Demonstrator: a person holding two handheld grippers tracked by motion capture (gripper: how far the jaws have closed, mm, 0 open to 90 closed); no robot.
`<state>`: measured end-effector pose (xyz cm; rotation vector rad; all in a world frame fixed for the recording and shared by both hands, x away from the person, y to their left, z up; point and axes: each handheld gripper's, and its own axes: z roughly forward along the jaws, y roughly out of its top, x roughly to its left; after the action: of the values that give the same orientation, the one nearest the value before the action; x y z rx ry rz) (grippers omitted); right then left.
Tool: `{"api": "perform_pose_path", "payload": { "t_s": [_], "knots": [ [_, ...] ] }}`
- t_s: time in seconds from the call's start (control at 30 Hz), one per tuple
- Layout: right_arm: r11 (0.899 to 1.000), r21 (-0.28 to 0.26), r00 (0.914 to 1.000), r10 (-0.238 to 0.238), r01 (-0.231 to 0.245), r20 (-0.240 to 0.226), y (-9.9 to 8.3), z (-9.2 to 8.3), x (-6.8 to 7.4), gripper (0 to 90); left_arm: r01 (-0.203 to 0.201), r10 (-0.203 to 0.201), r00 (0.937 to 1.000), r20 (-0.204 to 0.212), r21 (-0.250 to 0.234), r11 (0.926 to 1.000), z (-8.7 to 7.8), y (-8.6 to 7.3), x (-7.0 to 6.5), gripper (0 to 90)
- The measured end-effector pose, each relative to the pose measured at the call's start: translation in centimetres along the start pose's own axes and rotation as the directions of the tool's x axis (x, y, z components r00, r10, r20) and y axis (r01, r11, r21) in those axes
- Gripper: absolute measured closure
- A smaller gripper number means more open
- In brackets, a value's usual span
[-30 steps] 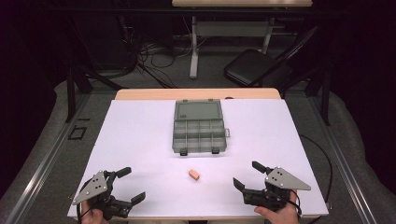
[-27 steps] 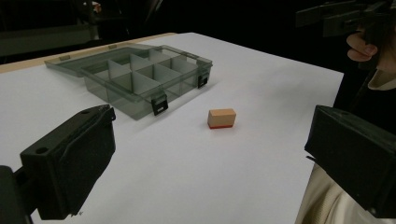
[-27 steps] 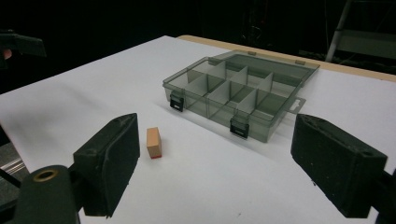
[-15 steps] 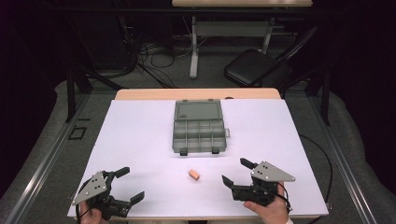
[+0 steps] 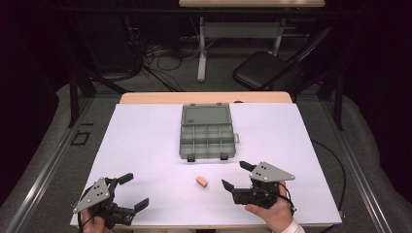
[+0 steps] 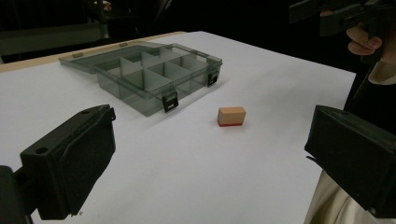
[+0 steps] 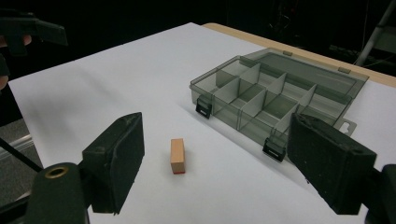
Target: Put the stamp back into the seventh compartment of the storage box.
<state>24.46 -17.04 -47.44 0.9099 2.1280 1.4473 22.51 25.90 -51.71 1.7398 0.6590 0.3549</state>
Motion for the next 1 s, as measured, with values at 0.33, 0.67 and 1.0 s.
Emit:
{"api": "perform_pose_path", "payload": {
  "t_s": [0.33, 0.67, 1.0],
  "knots": [
    [0.999, 0.039, 0.9993, -0.021, 0.022, -0.031, 0.5, 2.0, 0.7, 20.1, 0.000, 0.000, 1.0000, 0.002, 0.004, 1.0000, 0.0, 0.0, 0.0, 1.4],
    [0.998, 0.056, 0.9987, -0.024, 0.026, -0.045, 1.1, 4.1, 1.2, 23.3, -0.004, 0.004, 1.0000, 0.002, 0.003, 1.0000, 0.0, 0.0, 0.1, 1.5],
    [0.997, 0.071, 0.9987, -0.007, 0.011, -0.050, 1.4, 5.9, 0.9, 26.4, -0.004, 0.004, 1.0000, 0.001, 0.004, 1.0000, -0.1, 0.0, 0.1, 1.5]
  ]
}}
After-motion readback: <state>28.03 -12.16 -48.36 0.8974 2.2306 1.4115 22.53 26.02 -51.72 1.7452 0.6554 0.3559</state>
